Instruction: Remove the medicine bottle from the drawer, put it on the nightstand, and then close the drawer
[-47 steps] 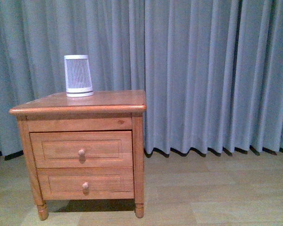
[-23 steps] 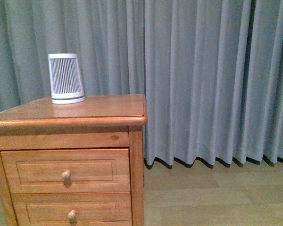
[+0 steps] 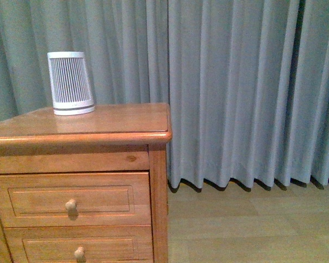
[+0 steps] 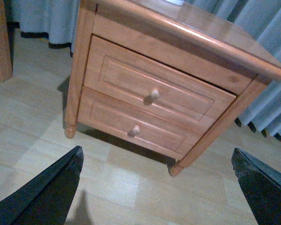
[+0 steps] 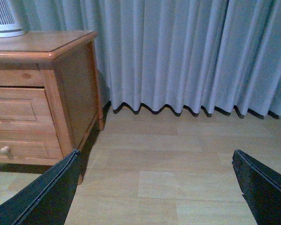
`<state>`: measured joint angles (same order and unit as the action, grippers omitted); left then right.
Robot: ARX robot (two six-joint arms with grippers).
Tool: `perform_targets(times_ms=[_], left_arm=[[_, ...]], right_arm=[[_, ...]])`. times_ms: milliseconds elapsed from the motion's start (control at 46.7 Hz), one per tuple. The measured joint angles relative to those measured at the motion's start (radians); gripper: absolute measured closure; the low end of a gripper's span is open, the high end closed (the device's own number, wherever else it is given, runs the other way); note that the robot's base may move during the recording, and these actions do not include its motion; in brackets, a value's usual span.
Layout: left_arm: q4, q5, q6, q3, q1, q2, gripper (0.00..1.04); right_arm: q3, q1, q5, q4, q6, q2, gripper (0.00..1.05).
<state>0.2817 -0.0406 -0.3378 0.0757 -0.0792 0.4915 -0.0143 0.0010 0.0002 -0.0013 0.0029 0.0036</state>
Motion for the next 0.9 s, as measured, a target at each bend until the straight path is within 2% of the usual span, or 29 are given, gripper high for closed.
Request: perform_targets(times_ms=[107,193,257,385,514,899], left_arm=[[0.288,0.013,-0.001,0.049,0.015,0.299,0.07],[0.541,0.061,0.005,0.15,0.075,0.638,0.07],[0.637,0.094,0.025,0.224,0.117,0.808,0.07],[0.73,0.138,0.066,0.352,0.182,1.041,0.07],[0.783,0.151,0.102,0.464,0.212,1.21,0.07],[0.861,0.157,0.231,0.722,0.224,1.581,0.07]], right_arm=[[0.0,0.0,0.0,0.0,0.0,0.0,0.07],[0.0,0.0,0.0,0.0,0.0,0.0,0.07],[0.0,0.0,0.0,0.0,0.0,0.0,0.07],[0.0,0.0,0.0,0.0,0.0,0.0,0.07],[0.0,0.0,0.0,0.0,0.0,0.0,0.07],[0.0,0.0,0.0,0.0,0.0,0.0,0.07]])
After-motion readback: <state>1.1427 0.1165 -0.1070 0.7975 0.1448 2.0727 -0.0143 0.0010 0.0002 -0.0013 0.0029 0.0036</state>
